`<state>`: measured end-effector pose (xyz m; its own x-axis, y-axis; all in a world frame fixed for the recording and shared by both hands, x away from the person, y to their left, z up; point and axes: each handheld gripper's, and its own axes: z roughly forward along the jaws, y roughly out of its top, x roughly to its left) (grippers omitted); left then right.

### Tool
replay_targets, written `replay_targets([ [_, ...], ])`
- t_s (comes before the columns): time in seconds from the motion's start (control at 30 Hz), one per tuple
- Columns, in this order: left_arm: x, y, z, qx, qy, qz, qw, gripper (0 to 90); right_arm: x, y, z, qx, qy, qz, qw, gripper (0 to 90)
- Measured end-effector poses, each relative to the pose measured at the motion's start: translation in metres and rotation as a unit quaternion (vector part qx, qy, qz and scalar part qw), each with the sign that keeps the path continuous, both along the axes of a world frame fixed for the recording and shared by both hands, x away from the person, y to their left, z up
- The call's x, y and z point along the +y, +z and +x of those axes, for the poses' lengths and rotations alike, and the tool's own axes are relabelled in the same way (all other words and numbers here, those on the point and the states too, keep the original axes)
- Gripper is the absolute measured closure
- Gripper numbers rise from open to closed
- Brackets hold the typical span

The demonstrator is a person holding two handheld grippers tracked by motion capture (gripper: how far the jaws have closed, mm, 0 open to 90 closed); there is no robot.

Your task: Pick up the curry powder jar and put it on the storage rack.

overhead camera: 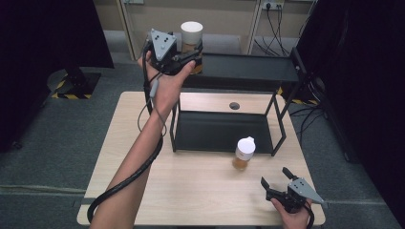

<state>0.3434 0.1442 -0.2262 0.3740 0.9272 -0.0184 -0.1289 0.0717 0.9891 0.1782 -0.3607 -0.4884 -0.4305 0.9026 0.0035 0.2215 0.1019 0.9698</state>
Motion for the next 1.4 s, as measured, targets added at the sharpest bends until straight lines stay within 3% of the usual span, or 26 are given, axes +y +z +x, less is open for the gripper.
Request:
replay_targets([
  [0.37, 0.004, -0.008, -0.012, -0.007, -0.002, -0.001, 1.0, 14.5, 0.0, 0.0, 0.0, 0.0, 0.001, 0.001, 1.0, 5.7],
  [0.63, 0.009, -0.017, -0.02, -0.002, -0.012, 0.003, 0.9999, 14.6, 0.0, 0.0, 0.0, -0.001, 0.0, -0.001, 1.0, 5.7],
  [1.4, 0.014, -0.061, -0.043, -0.014, -0.031, 0.015, 0.9993, 14.5, 0.0, 0.0, 0.0, 0.0, 0.0, -0.002, 1.0, 5.7],
])
